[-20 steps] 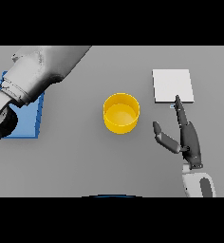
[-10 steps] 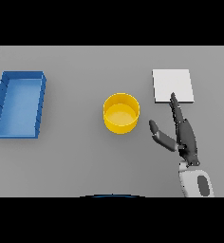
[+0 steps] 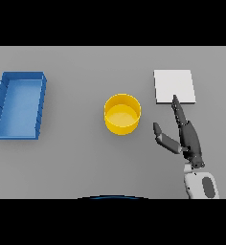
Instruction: Pick up the red beaker and tilt it to pour out 1 green nut into yellow bowl. Pick up the yellow bowl and place it on the metallic measuring scale.
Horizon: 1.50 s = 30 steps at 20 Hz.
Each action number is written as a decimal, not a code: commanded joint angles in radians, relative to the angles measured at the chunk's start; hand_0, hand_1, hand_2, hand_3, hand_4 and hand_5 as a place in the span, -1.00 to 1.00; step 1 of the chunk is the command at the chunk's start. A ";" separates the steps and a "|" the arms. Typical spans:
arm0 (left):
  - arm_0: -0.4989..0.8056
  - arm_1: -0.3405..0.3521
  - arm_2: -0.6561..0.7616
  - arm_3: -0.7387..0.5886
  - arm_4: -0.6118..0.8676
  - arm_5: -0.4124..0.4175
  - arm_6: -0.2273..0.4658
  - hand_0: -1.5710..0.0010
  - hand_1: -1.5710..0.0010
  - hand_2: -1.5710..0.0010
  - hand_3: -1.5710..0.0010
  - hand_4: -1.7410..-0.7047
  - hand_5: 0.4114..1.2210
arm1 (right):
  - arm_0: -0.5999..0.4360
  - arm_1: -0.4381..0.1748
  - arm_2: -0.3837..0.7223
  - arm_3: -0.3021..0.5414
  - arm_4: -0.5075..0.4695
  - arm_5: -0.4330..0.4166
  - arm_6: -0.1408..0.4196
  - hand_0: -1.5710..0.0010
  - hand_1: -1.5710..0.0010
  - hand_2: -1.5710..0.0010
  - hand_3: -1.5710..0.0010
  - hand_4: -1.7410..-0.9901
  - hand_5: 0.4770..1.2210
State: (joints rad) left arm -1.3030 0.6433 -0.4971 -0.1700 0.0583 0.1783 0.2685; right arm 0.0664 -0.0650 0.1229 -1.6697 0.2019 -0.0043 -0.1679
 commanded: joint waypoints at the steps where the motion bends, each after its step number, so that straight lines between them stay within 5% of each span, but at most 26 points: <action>1: 0.039 0.004 0.007 -0.030 0.029 0.013 0.023 -1.00 -1.00 -1.00 -0.86 -1.00 1.00 | -0.007 0.002 0.008 0.002 0.018 -0.008 0.001 1.00 1.00 1.00 1.00 0.47 -0.41; 13: 0.586 0.130 -0.051 -0.752 0.293 0.329 0.288 -1.00 -1.00 -1.00 -0.76 -1.00 1.00 | -0.015 -0.008 -0.002 0.018 0.020 -0.013 -0.008 1.00 1.00 1.00 1.00 0.48 -0.44; 17: 0.655 0.172 -0.093 -0.867 0.367 0.324 0.332 -1.00 -1.00 -1.00 -0.74 -0.99 0.34 | -0.004 -0.007 -0.001 0.006 0.015 -0.010 0.005 1.00 1.00 1.00 1.00 0.53 -0.46; 18: 0.663 0.191 -0.115 -0.891 0.387 0.297 0.341 -1.00 -1.00 -1.00 -0.79 -0.85 0.18 | -0.012 -0.002 0.002 0.015 0.020 -0.013 0.015 1.00 1.00 1.00 1.00 0.53 -0.46; 20: 0.681 0.229 -0.141 -0.942 0.399 0.233 0.302 -1.00 -0.97 -0.90 -0.58 -0.17 -0.11 | -0.014 -0.004 0.003 0.014 0.027 -0.017 0.015 1.00 1.00 1.00 1.00 0.54 -0.48; 21: 0.688 0.249 -0.145 -0.963 0.403 0.195 0.262 -0.90 -0.76 -0.67 -0.40 0.13 -0.19 | -0.014 -0.010 0.002 0.010 0.023 -0.012 0.018 1.00 1.00 1.00 1.00 0.55 -0.48; 24: 0.717 0.273 -0.137 -1.006 0.459 0.089 0.221 -0.02 0.10 0.15 0.28 0.68 -0.33 | -0.018 -0.007 0.001 0.031 0.023 -0.013 0.004 1.00 1.00 1.00 1.00 0.56 -0.47; 27: 0.710 0.292 -0.174 -0.993 0.413 0.049 0.227 0.48 0.54 0.56 0.63 0.89 -0.41 | -0.006 -0.007 0.005 0.012 0.020 -0.011 -0.012 1.00 1.00 1.00 1.00 0.59 -0.44; 30: 0.682 0.266 -0.184 -0.939 0.383 0.049 0.221 0.73 0.76 0.78 0.81 0.95 -0.42 | -0.011 -0.018 -0.001 0.011 0.020 -0.007 0.006 1.00 1.00 1.00 1.00 0.55 -0.43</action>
State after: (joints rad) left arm -0.6211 0.9089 -0.6817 -1.1095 0.4413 0.2270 0.4896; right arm 0.0553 -0.0833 0.1223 -1.6591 0.2219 -0.0110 -0.1606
